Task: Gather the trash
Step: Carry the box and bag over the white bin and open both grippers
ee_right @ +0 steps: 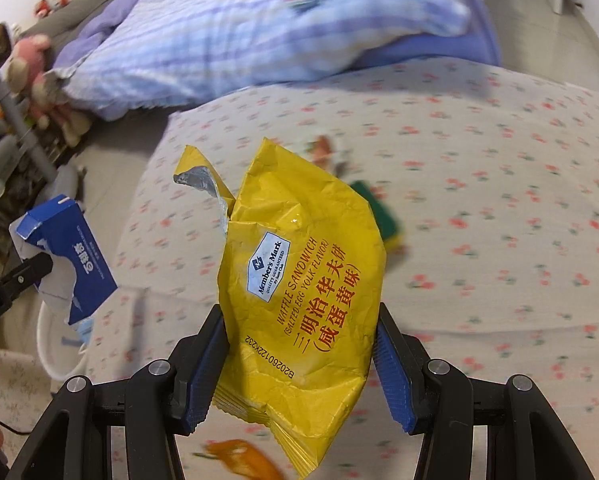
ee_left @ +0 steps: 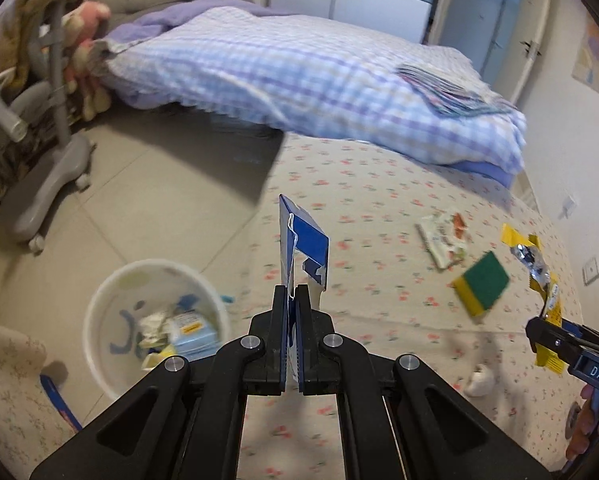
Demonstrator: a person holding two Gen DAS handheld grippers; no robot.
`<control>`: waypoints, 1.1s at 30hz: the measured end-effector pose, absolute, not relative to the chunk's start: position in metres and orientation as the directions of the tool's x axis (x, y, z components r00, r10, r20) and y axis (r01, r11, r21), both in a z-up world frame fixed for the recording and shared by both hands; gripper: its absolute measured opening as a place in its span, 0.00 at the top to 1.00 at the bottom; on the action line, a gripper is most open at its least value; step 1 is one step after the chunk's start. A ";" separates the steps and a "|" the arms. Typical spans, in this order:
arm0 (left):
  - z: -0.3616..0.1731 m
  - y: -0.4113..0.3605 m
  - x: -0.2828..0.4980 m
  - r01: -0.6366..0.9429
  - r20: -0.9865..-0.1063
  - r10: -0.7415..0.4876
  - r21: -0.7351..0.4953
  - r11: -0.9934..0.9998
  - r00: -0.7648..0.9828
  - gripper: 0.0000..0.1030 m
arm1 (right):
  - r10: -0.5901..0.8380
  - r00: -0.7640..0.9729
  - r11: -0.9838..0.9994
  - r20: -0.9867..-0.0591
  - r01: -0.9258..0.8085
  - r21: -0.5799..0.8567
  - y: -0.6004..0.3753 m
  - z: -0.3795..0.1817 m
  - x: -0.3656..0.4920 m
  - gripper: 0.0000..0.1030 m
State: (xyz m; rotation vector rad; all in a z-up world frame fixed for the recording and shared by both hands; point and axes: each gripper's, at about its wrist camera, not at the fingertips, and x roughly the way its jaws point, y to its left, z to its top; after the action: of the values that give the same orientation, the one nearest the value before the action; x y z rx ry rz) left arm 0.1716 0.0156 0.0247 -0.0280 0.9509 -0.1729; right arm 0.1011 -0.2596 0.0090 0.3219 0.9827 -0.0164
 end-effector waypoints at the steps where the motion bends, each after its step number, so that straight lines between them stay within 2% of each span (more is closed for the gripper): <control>1: 0.024 0.033 0.174 0.108 -0.814 -0.171 -0.133 0.985 0.555 0.97 | 0.134 0.556 0.955 -0.820 0.148 0.257 -0.253 0.008 0.103 0.42; 5: 0.024 0.080 0.176 0.024 -0.808 -0.132 -0.144 0.989 0.574 0.97 | 0.158 0.537 0.964 -0.829 0.099 0.248 -0.218 0.000 0.118 0.42; 11: -0.001 0.131 0.188 -0.083 -0.844 -0.099 -0.167 0.982 0.527 0.97 | 0.181 0.524 0.970 -0.832 0.046 0.240 -0.176 -0.007 0.138 0.42; 19: -0.020 0.158 0.201 -0.099 -0.848 -0.093 -0.169 0.981 0.522 0.96 | 0.217 0.505 0.971 -0.835 -0.027 0.236 -0.132 -0.015 0.155 0.42; 22: -0.025 0.162 0.204 -0.094 -0.857 -0.099 -0.169 0.981 0.506 0.87 | 0.228 0.500 0.971 -0.836 -0.048 0.236 -0.119 -0.018 0.161 0.42; 23: -0.029 0.165 0.204 -0.104 -0.869 -0.096 -0.167 0.981 0.486 0.77 | 0.233 0.497 0.970 -0.836 -0.054 0.238 -0.115 -0.019 0.163 0.42; 24: -0.032 0.169 0.204 -0.109 -0.876 -0.094 -0.165 0.980 0.473 0.56 | 0.237 0.495 0.969 -0.836 -0.058 0.240 -0.112 -0.020 0.165 0.42; 26: -0.035 0.175 0.201 -0.128 -0.881 -0.076 -0.152 0.980 0.466 0.30 | 0.244 0.489 0.968 -0.837 -0.068 0.242 -0.104 -0.022 0.167 0.42; 33: -0.034 0.210 0.182 -0.212 -0.899 0.009 -0.094 0.973 0.438 0.13 | 0.282 0.459 0.959 -0.842 -0.108 0.262 -0.068 -0.032 0.181 0.42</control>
State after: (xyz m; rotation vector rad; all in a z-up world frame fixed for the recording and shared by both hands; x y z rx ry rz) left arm 0.1817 0.2102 -0.0343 -0.2038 1.1108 0.1385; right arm 0.1809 -0.0684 -0.0321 0.1807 1.0684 0.2423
